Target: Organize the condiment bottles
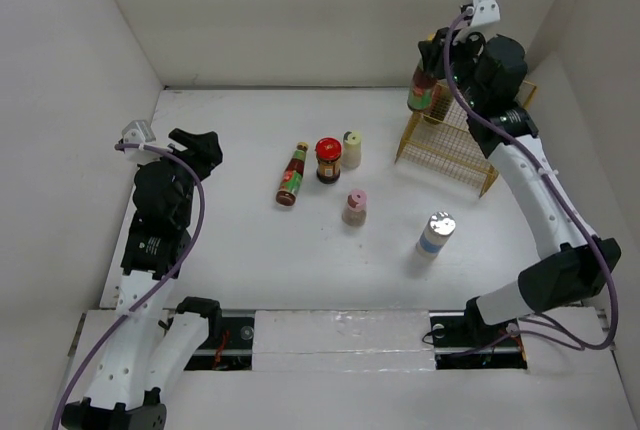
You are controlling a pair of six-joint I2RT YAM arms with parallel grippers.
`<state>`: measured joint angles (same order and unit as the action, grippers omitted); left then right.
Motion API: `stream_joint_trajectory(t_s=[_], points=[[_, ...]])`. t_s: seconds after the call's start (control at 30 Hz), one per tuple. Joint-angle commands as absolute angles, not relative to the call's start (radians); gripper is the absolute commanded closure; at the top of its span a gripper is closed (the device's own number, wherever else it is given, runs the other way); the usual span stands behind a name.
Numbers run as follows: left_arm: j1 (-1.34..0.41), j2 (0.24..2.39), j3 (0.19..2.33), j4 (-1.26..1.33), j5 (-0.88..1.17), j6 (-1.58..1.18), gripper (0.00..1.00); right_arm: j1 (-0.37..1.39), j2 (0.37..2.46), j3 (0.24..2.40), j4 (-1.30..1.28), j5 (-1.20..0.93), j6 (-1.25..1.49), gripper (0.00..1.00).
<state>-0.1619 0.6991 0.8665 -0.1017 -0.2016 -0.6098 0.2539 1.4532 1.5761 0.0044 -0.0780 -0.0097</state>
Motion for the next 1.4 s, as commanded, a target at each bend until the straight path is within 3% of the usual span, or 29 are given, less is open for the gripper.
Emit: stream_joint_trajectory(t_s=[0.0,0.4,0.8,1.17,1.37], points=[[-0.163,0.692,0.887,-0.061,-0.202,-0.594,0.4,0.25,1.434,1.664,0.081,-0.034,0.038,0.87],[-0.163,0.701,0.877,-0.052,-0.179,-0.584,0.4,0.011,1.532,1.799,0.023,0.138,0.048,0.89],[-0.163,0.735,0.877,-0.034,-0.147,-0.575,0.4,-0.116,1.73,1.985,0.032,0.103,0.038,0.89],[-0.163,0.824,0.887,-0.012,-0.058,-0.545,0.36,-0.144,1.801,1.912,0.144,0.074,0.05,0.89],[-0.163,0.905,0.92,-0.034,-0.003,-0.505,0.33,-0.123,1.792,1.694,0.256,0.074,0.1,0.89]])
